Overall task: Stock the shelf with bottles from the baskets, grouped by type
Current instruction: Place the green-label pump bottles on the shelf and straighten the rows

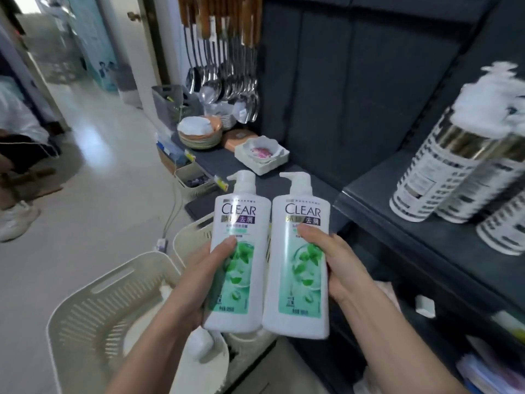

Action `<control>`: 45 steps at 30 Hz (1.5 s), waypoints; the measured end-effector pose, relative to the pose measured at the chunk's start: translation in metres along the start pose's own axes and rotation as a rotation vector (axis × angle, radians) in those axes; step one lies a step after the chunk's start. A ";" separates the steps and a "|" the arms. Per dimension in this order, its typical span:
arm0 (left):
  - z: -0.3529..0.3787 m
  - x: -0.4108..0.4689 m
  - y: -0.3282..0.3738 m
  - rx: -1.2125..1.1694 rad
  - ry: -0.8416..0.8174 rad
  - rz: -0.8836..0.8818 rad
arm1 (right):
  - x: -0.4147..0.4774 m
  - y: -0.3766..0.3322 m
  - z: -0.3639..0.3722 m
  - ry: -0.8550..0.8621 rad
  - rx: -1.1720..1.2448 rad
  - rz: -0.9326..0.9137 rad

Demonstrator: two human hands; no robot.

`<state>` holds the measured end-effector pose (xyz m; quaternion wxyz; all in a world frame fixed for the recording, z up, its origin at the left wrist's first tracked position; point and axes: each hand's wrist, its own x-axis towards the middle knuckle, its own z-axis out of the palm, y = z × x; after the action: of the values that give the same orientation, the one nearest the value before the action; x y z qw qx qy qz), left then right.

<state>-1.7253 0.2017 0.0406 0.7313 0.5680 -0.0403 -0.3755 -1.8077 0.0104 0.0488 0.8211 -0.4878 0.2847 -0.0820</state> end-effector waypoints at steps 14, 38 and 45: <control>0.203 -0.068 -0.054 0.161 -0.248 0.044 | -0.175 -0.061 -0.172 0.216 0.029 -0.277; 0.458 -0.010 -0.061 0.260 -0.745 0.229 | -0.270 -0.186 -0.339 0.547 -0.035 -0.683; 0.495 0.046 -0.074 0.278 -0.758 0.188 | -0.232 -0.191 -0.377 0.651 -0.055 -0.666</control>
<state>-1.9701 -0.2277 0.1336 0.6119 0.4768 -0.4089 -0.4807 -2.1778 -0.2765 0.1643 0.6048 -0.5232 0.3574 -0.4825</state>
